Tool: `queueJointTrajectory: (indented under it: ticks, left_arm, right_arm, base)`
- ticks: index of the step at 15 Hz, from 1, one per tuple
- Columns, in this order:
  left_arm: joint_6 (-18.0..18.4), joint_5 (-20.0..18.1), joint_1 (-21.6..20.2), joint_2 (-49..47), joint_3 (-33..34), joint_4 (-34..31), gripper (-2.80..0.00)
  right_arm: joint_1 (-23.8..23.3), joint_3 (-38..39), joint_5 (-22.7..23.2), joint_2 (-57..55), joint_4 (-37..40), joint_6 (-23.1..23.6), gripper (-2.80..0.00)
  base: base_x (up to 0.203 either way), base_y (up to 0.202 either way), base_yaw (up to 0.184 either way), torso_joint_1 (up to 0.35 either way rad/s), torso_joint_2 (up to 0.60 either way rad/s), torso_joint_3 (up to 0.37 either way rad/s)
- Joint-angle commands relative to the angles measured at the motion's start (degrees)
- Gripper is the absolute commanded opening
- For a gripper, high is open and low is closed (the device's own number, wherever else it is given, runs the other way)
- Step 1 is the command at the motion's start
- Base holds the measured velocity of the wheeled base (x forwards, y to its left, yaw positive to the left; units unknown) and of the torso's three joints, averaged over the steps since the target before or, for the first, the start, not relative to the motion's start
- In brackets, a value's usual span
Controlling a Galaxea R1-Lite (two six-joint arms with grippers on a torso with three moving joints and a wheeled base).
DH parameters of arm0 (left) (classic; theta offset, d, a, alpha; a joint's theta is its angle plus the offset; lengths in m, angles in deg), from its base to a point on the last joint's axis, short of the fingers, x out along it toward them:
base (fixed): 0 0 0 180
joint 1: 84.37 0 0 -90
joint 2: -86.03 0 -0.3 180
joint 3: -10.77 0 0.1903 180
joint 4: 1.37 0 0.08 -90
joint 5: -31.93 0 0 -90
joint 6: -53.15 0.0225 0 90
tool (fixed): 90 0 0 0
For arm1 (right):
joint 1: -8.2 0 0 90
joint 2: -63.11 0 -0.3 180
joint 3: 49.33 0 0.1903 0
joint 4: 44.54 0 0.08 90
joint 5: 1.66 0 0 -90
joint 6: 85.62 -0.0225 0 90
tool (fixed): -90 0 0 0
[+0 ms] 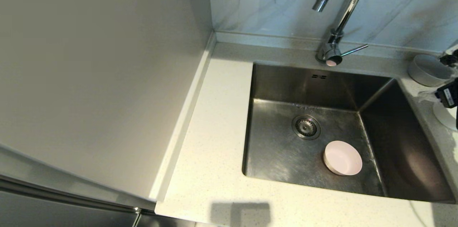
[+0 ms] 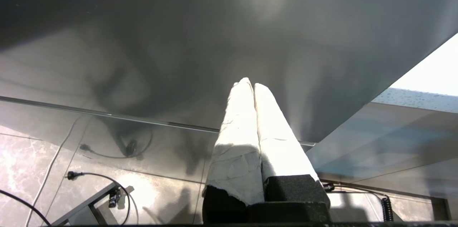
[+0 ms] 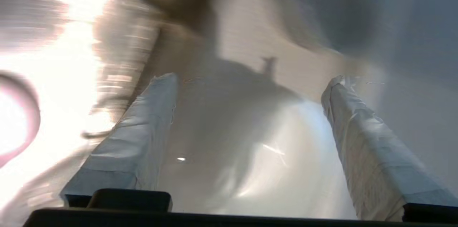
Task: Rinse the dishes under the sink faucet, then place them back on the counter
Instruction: Put a bowl back to the table from the sink
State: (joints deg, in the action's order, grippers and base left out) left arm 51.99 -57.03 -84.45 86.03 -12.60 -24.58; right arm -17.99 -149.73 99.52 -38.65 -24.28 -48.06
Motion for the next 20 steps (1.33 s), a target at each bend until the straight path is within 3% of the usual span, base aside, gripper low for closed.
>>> queueJointTrajectory:
  ticks: [1,5,7,10,13,15,18,20]
  left_arm:
    - [-0.07,0.02,-0.01,0.18,0.00,0.02,-2.80]
    - [-0.07,0.02,-0.01,0.18,0.00,0.02,-2.80]
    - [-0.07,0.02,-0.01,0.18,0.00,0.02,-2.80]
    - [-0.07,0.02,-0.01,0.18,0.00,0.02,-2.80]
    - [-0.07,0.02,-0.01,0.18,0.00,0.02,-2.80]
    - [-0.07,0.02,-0.01,0.18,0.00,0.02,-2.80]
    - [-0.07,0.02,-0.01,0.18,0.00,0.02,-2.80]
    - [-0.07,0.02,-0.01,0.18,0.00,0.02,-2.80]
  right_arm:
    - [4.63,2.82,2.26,3.34,0.21,0.13,0.00]
    - [17.31,7.73,0.20,5.22,0.29,-2.99,0.00]
    - [24.23,10.17,-8.75,4.68,0.34,-5.96,0.00]
    - [32.82,11.63,-27.34,0.15,0.43,-16.85,0.00]
    - [35.16,9.85,-36.66,-6.34,4.07,-24.77,0.00]
    - [35.33,5.25,-38.10,-9.09,15.52,-30.52,0.00]
    - [36.96,-5.49,-37.62,-14.57,35.50,-43.41,0.00]
    - [38.68,-8.83,-35.02,-18.23,41.29,-49.48,0.00]
  base:
    - [0.000,0.000,0.000,0.000,0.00,0.000]
    - [0.000,0.000,0.000,0.000,0.00,0.000]
    - [0.000,0.000,0.000,0.000,0.00,0.000]
    - [0.000,0.000,0.000,0.000,0.00,0.000]
    - [0.000,0.000,0.000,0.000,0.00,0.000]
    - [0.000,0.000,0.000,0.000,0.00,0.000]
    - [0.000,0.000,0.000,0.000,0.00,0.000]
    - [0.000,0.000,0.000,0.000,0.00,0.000]
